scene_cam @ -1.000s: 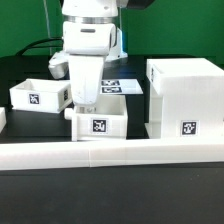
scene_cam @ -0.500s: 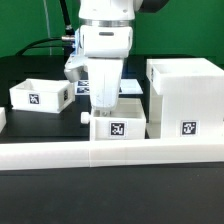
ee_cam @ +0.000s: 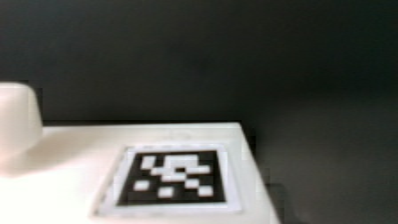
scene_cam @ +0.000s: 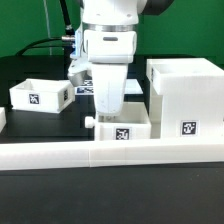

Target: Assemble drawer

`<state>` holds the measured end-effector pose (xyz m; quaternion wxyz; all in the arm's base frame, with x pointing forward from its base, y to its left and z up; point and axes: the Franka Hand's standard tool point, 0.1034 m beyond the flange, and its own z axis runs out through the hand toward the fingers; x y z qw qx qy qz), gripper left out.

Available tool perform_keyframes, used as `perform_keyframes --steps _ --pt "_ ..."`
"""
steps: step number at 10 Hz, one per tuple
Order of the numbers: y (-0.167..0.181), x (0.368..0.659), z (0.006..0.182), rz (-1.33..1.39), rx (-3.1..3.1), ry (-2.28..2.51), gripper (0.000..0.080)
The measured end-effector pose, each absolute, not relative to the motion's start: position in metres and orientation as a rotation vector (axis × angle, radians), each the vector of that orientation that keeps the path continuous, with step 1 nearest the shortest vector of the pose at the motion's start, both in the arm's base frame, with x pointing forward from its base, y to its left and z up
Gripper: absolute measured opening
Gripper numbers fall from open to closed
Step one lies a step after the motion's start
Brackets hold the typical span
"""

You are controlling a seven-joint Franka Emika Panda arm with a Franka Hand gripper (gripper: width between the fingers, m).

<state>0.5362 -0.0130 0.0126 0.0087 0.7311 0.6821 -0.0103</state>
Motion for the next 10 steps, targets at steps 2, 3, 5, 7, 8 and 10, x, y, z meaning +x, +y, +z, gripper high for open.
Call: perform_keyframes --steps 2,3,5,7,8,10 --pt "-0.0085 0.5366 0.0124 -0.029 2.272 2.144 0.0041" --pt "-0.0064 0.5363 0.0122 -0.028 2.27 2.149 0.0041" --pt "-0.0059 0.5371 0.0121 -0.01 2.263 2.144 0.0041" --pt "-0.0061 0.5373 0.0116 0.009 2.258 2.136 0.0041" --pt "-0.0059 0.537 0.0114 0.009 2.253 2.139 0.0041" --pt "-0.0032 0.537 0.0114 0.007 2.232 2.156 0.0041"
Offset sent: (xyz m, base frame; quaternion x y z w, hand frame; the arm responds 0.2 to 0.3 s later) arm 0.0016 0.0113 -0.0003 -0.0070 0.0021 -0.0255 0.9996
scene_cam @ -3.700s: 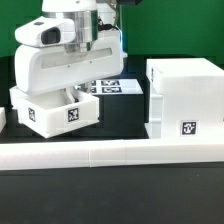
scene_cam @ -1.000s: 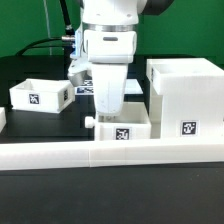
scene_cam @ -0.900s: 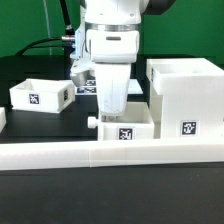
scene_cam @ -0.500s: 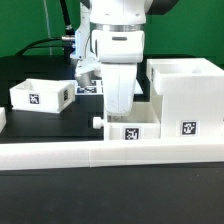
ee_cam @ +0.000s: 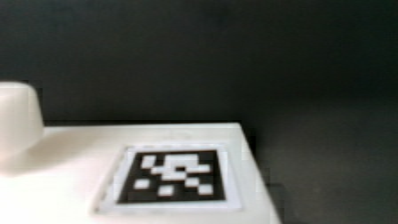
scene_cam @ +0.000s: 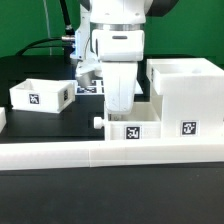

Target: Assemble drawer

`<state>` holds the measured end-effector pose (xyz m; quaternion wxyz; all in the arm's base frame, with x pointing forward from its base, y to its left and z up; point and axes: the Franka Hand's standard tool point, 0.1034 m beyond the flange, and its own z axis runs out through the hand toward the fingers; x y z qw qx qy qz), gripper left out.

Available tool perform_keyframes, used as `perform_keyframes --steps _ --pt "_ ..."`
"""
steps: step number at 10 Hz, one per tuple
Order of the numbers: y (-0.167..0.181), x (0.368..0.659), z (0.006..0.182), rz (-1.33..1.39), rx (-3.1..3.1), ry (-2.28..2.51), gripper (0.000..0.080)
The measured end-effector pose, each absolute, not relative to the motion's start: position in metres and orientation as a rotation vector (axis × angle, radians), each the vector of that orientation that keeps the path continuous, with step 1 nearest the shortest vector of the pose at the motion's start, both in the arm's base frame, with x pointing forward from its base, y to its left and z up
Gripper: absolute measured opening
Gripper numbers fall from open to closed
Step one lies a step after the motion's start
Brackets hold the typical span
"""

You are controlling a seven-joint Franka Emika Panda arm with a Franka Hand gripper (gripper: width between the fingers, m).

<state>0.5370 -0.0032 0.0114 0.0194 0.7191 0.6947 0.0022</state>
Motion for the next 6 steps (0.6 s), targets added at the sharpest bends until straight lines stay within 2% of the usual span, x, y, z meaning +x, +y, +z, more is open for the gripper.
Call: perform_keyframes --steps 6 --pt "0.0007 0.5378 0.0114 0.006 2.249 2.135 0.0041"
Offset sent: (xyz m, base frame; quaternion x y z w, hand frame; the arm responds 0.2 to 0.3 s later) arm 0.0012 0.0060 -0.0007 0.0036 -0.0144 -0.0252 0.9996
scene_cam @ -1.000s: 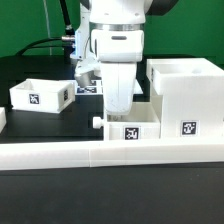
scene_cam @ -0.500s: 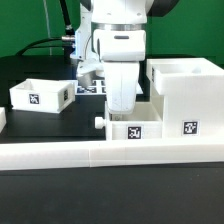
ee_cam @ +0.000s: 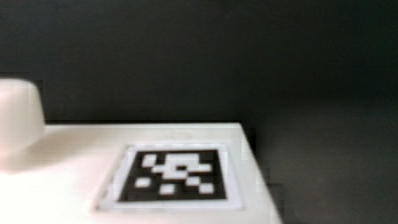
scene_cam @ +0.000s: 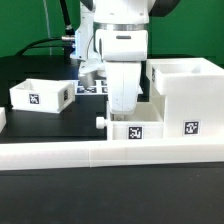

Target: Assemble drawer

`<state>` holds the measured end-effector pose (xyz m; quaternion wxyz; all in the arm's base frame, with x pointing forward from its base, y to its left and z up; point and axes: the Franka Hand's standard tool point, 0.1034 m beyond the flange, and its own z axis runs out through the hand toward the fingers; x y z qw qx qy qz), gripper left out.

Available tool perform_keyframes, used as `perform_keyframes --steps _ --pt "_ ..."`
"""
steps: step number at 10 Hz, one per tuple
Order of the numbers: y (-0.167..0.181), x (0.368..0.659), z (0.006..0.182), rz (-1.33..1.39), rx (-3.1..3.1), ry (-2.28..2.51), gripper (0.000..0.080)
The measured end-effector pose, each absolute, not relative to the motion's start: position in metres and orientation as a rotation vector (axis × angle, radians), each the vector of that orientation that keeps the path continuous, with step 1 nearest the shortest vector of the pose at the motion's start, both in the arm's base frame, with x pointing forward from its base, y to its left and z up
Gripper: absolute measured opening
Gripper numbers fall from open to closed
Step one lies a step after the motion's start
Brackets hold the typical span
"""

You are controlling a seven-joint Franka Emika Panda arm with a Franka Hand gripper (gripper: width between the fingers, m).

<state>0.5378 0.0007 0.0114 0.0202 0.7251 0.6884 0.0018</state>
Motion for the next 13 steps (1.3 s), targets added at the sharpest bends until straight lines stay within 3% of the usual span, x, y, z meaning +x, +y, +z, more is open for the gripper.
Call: perform_keyframes --steps 13 --pt "-0.001 0.5387 0.0115 0.009 2.239 2.131 0.0042"
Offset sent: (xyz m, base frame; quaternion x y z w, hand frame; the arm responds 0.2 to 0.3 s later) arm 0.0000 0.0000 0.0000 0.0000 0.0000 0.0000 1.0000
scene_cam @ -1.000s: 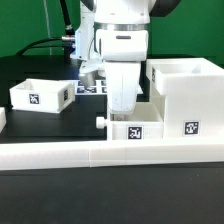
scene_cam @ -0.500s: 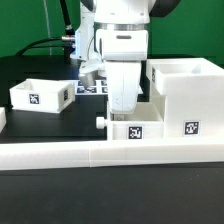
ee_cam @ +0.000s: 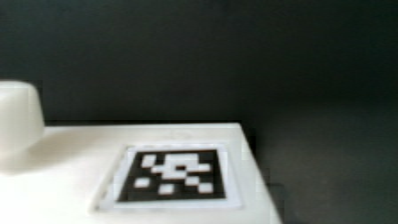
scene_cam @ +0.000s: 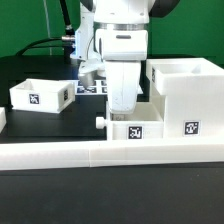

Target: Assemble drawer

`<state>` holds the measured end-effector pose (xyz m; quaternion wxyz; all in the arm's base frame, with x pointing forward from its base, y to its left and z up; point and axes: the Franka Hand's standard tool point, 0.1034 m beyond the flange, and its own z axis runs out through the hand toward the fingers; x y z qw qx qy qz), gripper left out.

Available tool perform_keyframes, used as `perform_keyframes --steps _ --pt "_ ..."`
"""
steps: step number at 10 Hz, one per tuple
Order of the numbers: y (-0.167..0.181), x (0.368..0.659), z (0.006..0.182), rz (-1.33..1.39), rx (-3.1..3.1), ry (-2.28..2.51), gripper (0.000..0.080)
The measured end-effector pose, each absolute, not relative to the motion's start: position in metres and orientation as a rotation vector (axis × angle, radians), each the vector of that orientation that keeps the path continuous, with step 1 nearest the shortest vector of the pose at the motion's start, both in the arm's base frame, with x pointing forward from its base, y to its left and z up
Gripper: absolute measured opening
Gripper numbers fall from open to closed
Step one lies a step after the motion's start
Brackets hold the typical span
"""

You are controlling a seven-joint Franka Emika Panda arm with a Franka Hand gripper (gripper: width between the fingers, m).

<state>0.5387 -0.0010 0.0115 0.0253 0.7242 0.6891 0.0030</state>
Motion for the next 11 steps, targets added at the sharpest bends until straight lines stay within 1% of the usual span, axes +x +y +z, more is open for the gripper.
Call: perform_keyframes --steps 11 --pt "-0.0011 0.5403 0.0119 -0.008 2.244 2.122 0.0042"
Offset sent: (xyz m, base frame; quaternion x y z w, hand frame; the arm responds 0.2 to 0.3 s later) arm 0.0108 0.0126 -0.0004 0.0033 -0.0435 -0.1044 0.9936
